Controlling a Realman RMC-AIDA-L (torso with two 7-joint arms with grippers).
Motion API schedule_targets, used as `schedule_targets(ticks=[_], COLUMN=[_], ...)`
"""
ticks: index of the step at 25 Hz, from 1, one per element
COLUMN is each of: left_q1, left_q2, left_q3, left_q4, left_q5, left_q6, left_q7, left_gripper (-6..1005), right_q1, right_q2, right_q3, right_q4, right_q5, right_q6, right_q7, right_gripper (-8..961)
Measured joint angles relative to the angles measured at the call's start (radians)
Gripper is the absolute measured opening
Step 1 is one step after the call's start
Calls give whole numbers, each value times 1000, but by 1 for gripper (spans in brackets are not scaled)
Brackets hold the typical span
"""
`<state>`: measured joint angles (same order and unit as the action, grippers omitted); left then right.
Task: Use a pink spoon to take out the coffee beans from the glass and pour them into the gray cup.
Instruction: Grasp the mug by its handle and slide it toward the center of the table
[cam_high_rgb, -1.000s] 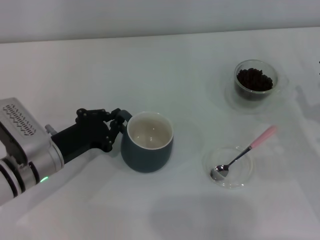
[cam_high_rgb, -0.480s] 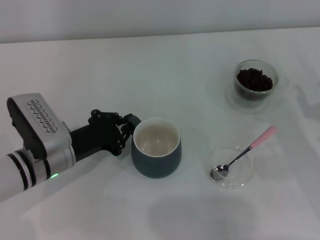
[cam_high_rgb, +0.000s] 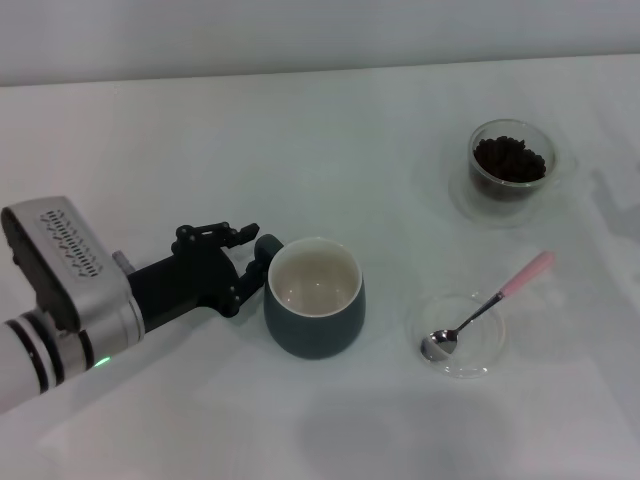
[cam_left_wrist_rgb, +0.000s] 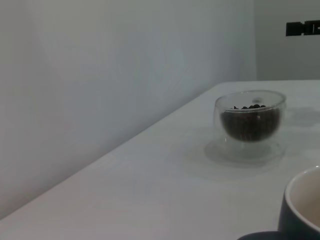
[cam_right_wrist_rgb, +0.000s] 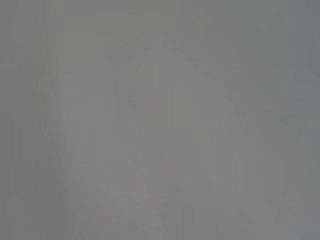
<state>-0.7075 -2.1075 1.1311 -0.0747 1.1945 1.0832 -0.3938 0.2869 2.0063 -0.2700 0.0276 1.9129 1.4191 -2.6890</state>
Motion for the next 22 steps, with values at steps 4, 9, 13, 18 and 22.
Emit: schedule_targets(ticks=[4,9,13,18,22], left_q1=[35,130,211,271,304], left_q2=[6,11,14,17,19], left_q3=[-5,-5,-5,-5,-2], left_q4=[8,55,84,93,106], left_q5=[-12,-60,-105,-138,-139], left_q6=[61,131,174,205,224], left_q7=[2,2,2,3,11], left_gripper=[287,420,474,474,473], right_q1=[-1,-9,-15,-39,-62], right_q2=[0,-2,-4,-6,-9], right_q3=[-1,-10,-23,-94,-145], right_q4=[-1,-7,-16,-99,-163], right_q5=[-2,-9,-13,-14,-18], right_q6=[0,-3,-16,-71,-108], right_q7=[0,0,21,195,381], right_gripper=[679,679,680,680,679])
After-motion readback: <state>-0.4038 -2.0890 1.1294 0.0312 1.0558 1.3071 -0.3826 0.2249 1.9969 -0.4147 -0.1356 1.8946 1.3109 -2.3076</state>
